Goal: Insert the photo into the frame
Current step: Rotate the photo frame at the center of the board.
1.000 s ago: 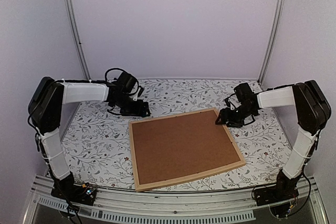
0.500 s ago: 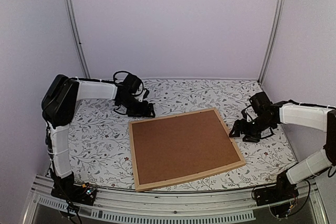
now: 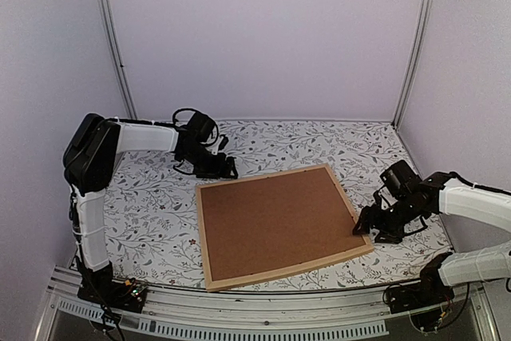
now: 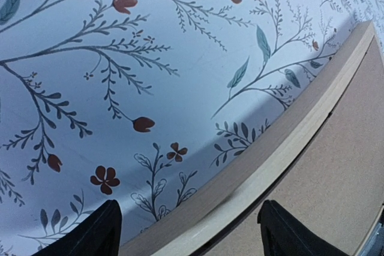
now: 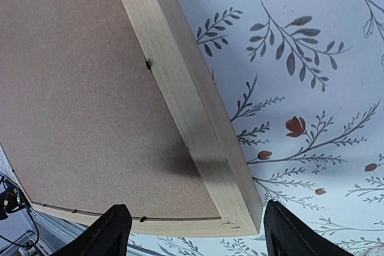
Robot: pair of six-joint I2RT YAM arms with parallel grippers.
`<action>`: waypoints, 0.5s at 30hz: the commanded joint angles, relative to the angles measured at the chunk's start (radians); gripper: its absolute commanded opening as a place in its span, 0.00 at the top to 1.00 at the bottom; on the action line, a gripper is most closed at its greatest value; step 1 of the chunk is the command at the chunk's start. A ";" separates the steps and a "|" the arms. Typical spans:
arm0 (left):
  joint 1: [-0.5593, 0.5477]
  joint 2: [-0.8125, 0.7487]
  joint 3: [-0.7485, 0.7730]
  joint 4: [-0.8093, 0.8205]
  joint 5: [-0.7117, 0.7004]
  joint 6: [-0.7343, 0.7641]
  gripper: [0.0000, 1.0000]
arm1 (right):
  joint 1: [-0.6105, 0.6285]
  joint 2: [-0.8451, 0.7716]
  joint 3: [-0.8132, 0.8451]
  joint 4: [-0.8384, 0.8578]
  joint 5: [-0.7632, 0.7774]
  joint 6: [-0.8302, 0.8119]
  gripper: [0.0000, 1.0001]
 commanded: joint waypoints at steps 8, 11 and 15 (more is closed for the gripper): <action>-0.006 0.016 0.005 0.021 0.003 0.010 0.18 | 0.117 -0.076 -0.091 -0.023 0.004 0.150 0.21; -0.008 0.017 0.005 0.022 0.009 0.011 0.19 | 0.131 -0.080 -0.106 0.014 -0.013 0.171 0.21; -0.016 0.019 -0.001 0.021 0.024 0.020 0.20 | 0.140 -0.074 -0.111 0.083 -0.036 0.189 0.21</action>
